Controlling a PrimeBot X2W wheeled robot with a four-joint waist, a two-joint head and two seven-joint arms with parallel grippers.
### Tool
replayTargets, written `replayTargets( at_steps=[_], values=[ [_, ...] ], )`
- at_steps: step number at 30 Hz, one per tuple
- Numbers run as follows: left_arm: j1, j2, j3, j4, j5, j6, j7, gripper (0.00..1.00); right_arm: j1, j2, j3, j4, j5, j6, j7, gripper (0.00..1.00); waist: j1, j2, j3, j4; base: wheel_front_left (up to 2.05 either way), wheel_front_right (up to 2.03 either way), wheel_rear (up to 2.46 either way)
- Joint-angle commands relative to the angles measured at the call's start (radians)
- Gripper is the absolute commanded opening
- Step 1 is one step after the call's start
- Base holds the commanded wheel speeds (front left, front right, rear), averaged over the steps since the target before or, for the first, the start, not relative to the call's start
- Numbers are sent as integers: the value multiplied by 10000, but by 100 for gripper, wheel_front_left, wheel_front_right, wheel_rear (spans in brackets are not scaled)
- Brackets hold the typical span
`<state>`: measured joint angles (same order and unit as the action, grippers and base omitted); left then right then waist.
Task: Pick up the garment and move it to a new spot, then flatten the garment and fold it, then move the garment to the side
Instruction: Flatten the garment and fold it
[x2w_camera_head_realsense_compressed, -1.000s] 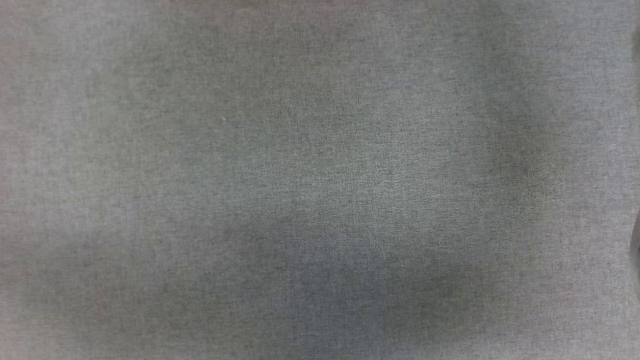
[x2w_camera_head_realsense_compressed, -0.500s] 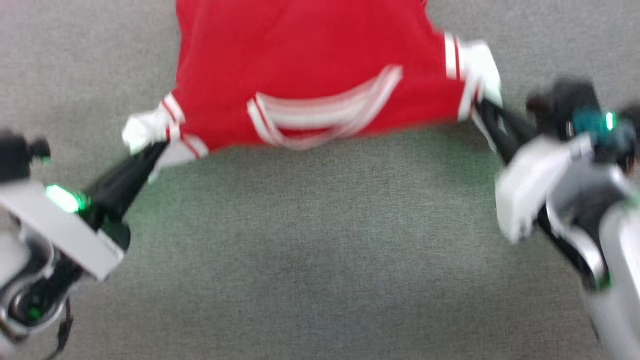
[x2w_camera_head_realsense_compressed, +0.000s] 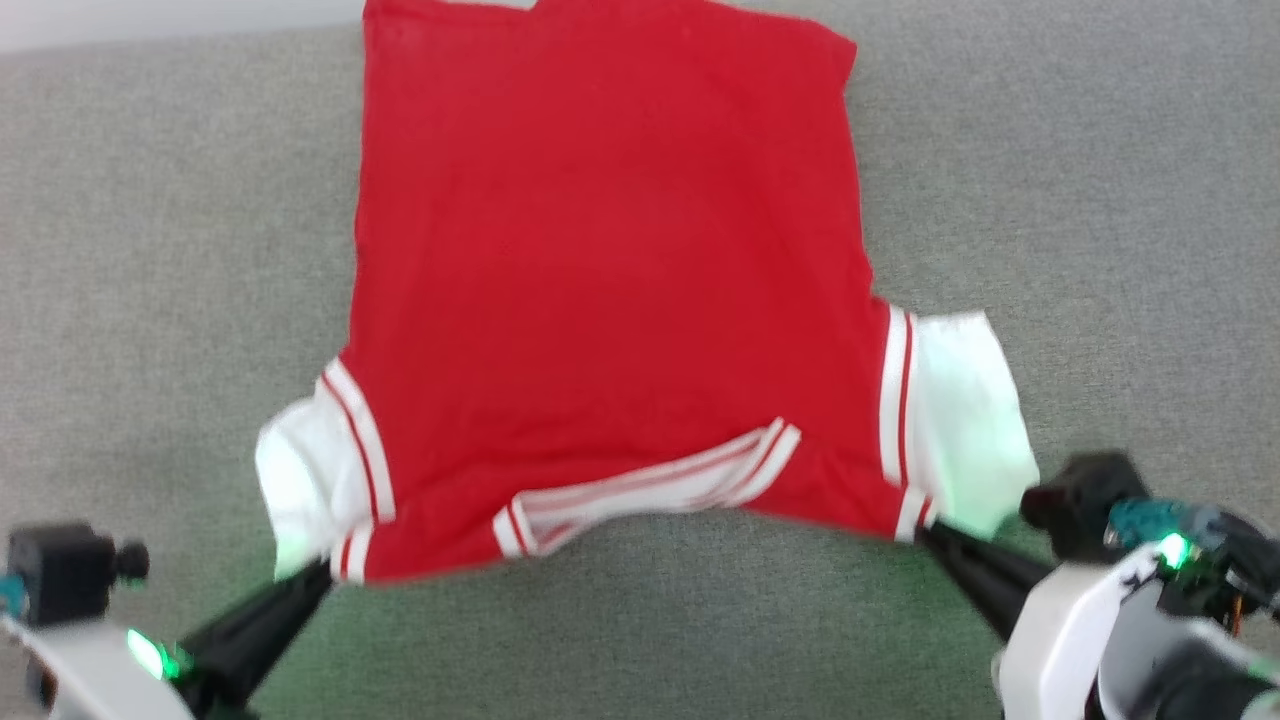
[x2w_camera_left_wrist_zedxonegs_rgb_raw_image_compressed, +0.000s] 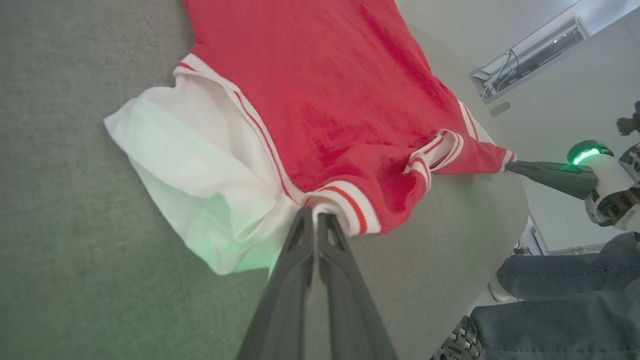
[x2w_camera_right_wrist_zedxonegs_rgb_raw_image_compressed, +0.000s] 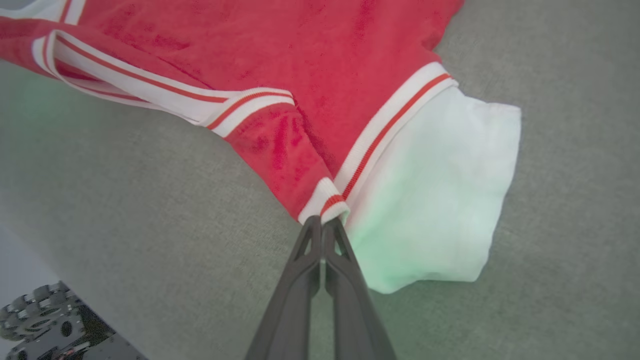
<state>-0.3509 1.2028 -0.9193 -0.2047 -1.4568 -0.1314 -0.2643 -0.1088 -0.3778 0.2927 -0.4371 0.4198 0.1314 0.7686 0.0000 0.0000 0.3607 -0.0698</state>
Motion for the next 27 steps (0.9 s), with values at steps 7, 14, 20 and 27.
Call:
replayTargets(
  at_steps=[7, 14, 20, 27],
  values=[
    [1677, 869, -136, -669, 133, 17, 7, 0, 1388, -143, -233, -755, 491, -15, 607, 0, 0, 0, -103, 66, 0, 0, 0],
    [2235, 634, 406, -734, 478, 17, 7, 0, 1838, -11, -492, -1218, 403, -15, 719, 0, 0, 0, 13, 154, 0, 0, 0],
    [2222, -57, 527, -264, 858, 15, 7, 0, 1108, -116, 359, -256, 429, -15, 654, 0, 0, 0, 329, 43, 0, 0, 0],
    [1613, -734, 52, 736, 1020, 17, 6, 0, 395, -257, 1424, 1684, 225, -16, -231, 0, 0, 0, 597, 67, 0, 0, 0]
  ],
)
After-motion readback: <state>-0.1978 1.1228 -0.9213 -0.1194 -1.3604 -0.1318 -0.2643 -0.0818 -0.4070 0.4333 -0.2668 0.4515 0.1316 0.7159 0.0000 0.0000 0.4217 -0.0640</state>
